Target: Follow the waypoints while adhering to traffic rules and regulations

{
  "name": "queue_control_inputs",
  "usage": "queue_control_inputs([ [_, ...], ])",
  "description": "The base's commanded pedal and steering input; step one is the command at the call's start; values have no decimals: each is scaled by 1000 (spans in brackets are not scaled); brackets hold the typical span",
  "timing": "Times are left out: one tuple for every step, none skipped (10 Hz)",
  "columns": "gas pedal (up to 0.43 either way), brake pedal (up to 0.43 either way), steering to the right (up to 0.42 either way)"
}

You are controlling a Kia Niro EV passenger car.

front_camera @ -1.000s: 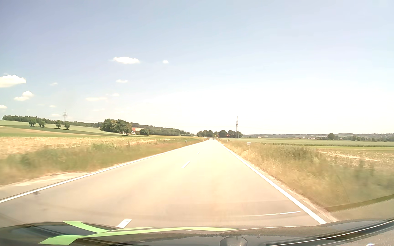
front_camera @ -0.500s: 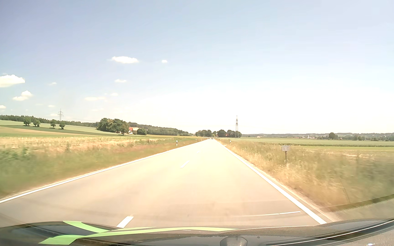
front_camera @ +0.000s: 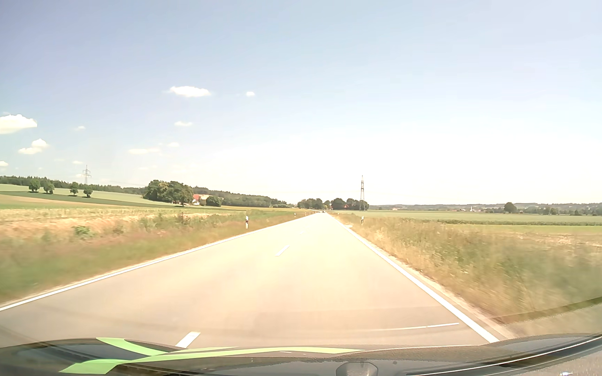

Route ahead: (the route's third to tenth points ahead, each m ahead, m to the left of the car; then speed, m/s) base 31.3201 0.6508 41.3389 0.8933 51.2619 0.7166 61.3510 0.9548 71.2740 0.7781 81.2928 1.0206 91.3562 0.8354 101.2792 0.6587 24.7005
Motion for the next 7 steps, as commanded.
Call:
queue_control_inputs([
  [220,0,1],
  [228,0,1],
  [240,0,0],
  [240,0,0],
  [248,0,0],
  [260,0,0],
  [260,0,0],
])
